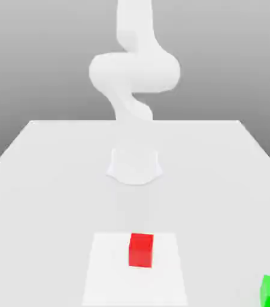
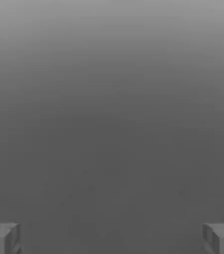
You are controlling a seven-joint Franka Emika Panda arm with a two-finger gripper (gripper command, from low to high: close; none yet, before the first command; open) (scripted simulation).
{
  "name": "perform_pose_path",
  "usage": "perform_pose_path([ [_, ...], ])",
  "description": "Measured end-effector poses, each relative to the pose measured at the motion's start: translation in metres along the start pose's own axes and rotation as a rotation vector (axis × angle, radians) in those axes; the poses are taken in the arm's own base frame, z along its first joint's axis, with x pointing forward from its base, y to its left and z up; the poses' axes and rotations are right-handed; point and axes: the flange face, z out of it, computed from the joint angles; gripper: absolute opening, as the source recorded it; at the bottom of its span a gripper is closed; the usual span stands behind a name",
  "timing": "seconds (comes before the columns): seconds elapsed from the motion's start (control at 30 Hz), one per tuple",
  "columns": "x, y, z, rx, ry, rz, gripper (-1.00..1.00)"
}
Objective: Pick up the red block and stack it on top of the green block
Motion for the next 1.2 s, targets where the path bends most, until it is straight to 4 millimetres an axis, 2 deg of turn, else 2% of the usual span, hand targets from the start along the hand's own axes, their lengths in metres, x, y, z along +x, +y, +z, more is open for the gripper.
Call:
perform_pose_path([
  [0.13, -0.021, 0.023, 0.104, -0.096, -0.125, 0.032, 0.00],
  [0.27, -0.059, 0.057, 0.192, -0.202, -0.231, 0.056, 0.00],
  [0.4, -0.106, 0.101, 0.262, -0.316, -0.322, 0.075, 0.00],
  [0.53, -0.159, 0.154, 0.313, -0.440, -0.397, 0.087, 0.00],
  [0.63, -0.197, 0.196, 0.339, -0.531, -0.440, 0.092, 0.00],
  [0.83, -0.229, 0.232, 0.384, -0.557, -0.452, 0.091, 0.00],
  [0.87, -0.233, 0.237, 0.390, -0.557, -0.452, 0.092, -1.00],
  [1.07, -0.236, 0.239, 0.393, -0.557, -0.452, 0.092, -1.00],
  [1.2, -0.223, 0.226, 0.374, -0.557, -0.451, 0.091, -1.00],
])
